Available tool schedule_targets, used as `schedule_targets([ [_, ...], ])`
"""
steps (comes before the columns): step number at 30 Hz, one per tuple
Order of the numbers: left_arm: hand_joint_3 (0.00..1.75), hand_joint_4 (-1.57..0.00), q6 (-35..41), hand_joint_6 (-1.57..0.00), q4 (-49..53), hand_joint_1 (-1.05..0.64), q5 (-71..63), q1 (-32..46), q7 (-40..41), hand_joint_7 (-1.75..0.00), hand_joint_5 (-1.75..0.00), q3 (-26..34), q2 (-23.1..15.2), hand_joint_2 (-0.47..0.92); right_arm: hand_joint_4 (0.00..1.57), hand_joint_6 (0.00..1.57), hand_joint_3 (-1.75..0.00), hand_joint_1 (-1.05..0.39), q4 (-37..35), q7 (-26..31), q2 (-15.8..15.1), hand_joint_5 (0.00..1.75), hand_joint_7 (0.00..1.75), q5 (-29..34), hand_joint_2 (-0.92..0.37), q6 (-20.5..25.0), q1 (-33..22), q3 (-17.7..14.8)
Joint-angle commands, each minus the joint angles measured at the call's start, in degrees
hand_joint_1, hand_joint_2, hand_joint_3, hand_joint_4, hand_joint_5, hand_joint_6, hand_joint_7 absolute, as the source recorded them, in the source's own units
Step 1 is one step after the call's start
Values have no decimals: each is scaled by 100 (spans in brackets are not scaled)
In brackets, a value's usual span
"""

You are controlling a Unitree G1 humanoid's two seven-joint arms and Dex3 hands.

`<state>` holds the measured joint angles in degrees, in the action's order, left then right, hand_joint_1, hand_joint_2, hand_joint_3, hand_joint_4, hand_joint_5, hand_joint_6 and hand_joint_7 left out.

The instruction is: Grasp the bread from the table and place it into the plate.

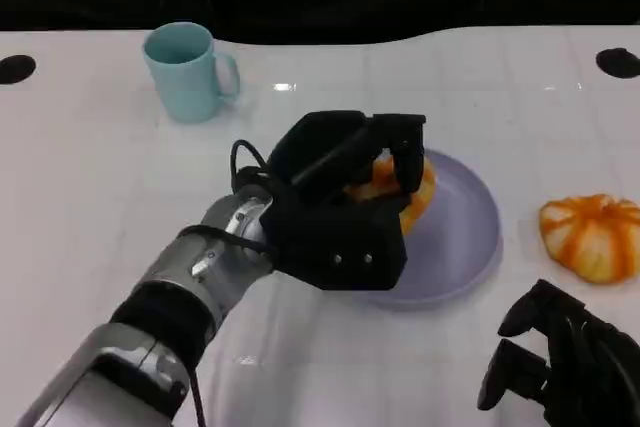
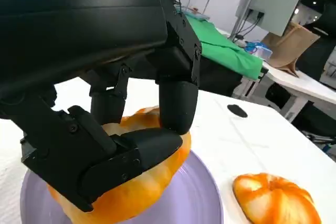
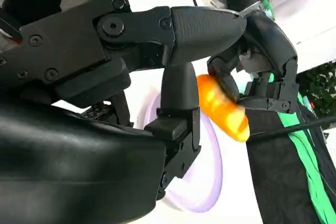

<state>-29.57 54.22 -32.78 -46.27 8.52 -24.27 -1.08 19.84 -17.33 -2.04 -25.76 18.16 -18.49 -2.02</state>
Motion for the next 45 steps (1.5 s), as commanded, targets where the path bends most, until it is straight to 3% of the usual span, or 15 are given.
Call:
schedule_targets([
  [1,132,-87,-42,-68,133,-19,114,-139,-137,-165,-175,26,-12,48,61,42,-40,-52,102,39,-19,175,165,-51,-92,-8,-60,-27],
  [3,90,-71,0,-66,134,-22,57,-166,-185,-123,-171,-21,-36,63,61,41,-40,-52,100,34,-29,175,166,-29,-92,-27,-61,-21],
  [4,70,-67,0,-63,139,-25,-11,-187,-190,-100,-154,-72,-66,70,61,41,-40,-52,87,19,-31,175,166,-30,-92,-42,-56,-22],
  [6,35,-50,0,-58,133,-36,-164,-226,-177,-39,-95,-184,-135,87,61,41,-41,-52,61,-9,-33,175,166,-38,-92,-67,-47,-26],
  [8,29,-40,105,-54,79,-42,-300,-265,-228,-21,-75,-299,-198,91,61,41,-41,-52,59,-6,-29,175,166,-35,-92,-68,-43,-24],
  [9,32,-23,176,-42,44,-54,-362,-284,-264,-11,-62,-357,-228,92,62,42,-41,-52,63,4,-24,175,166,-34,-92,-61,-41,-23],
  [11,34,-15,336,-36,-69,-60,-436,-292,-395,-6,-55,-425,-269,92,62,42,-41,-52,73,19,-17,175,166,-37,-92,-45,-41,-21],
  [13,39,-3,476,-20,-198,-72,-442,-271,-532,-1,-37,-457,-294,92,63,42,-41,-52,78,24,-16,175,166,-41,-92,-35,-42,-19],
  [18,52,0,818,-7,-530,-91,-581,-167,-755,0,-3,-592,-390,92,63,43,-41,-52,56,9,-37,175,166,-33,-92,-32,-27,-23],
  [31,56,0,1037,-6,-1323,-95,-333,120,-1162,-1,0,-502,-727,92,62,43,-41,-52,68,15,-25,175,165,-53,-92,-28,-27,-32],
  [45,48,-12,721,-11,-2629,-91,1666,1385,-2428,-3,-8,497,-861,92,63,45,-42,-52,72,5,-41,175,165,-12,-92,-62,-39,-15],
])
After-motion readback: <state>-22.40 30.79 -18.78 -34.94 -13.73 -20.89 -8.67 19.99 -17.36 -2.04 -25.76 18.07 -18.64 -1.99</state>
